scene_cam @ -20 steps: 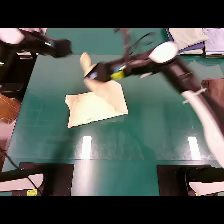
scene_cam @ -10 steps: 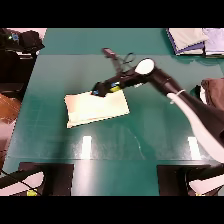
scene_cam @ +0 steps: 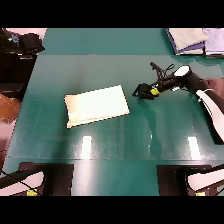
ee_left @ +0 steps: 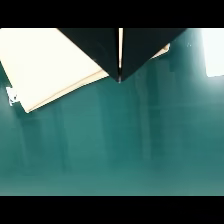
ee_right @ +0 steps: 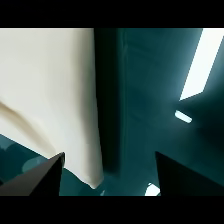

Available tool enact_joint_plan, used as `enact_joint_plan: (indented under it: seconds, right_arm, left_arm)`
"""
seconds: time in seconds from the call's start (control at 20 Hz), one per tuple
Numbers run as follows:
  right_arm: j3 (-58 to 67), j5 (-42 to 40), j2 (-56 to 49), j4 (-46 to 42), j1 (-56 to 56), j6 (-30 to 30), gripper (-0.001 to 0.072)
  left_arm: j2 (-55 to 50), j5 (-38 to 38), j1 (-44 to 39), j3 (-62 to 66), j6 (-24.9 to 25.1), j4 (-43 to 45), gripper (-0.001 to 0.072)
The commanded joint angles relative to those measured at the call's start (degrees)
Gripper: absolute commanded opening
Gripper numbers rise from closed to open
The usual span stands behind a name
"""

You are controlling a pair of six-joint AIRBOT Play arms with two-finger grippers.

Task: Fold the shirts.

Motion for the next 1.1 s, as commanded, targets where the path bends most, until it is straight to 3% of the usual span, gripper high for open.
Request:
enact_joint_plan:
  seconds: [0.0,0.25,0.4,0.5,0.55,0.75,1.05]
  right_arm:
    - [1.7,0.9,-5.1,3.0,1.5,0.5,0.0653]
    - [12.5,1.2,-14.7,10.6,11.1,0.5,0.0616]
    - [19.1,1.1,-19.4,10.6,16.4,0.5,0.041]
    - [22.1,0.0,-19.9,9.2,17.8,0.5,0.009]
    - [23.5,-0.4,-19.5,7.6,17.7,0.5,0.0016]
    - [27.7,-0.5,-14.0,-3.3,11.8,4.8,0.0016]
    - [27.8,2.8,-1.0,-13.9,-12.0,7.6,0.0016]
  left_arm:
    - [-0.5,0.4,0.0,-0.5,0.1,-0.5,0.0027]
    - [-0.8,0.2,0.0,-0.5,0.1,-0.5,0.0027]
    - [-0.8,-0.2,0.0,-0.5,0.1,-0.8,0.0027]
    - [-0.8,-1.1,0.0,-0.5,0.1,-1.2,0.0026]
    - [-0.8,-1.6,0.0,-0.5,0.1,-1.6,0.0026]
    - [-0.8,-1.4,-3.9,-0.5,0.1,-1.6,0.0026]
    - [-0.8,3.8,-14.9,-0.5,0.1,-1.6,0.0026]
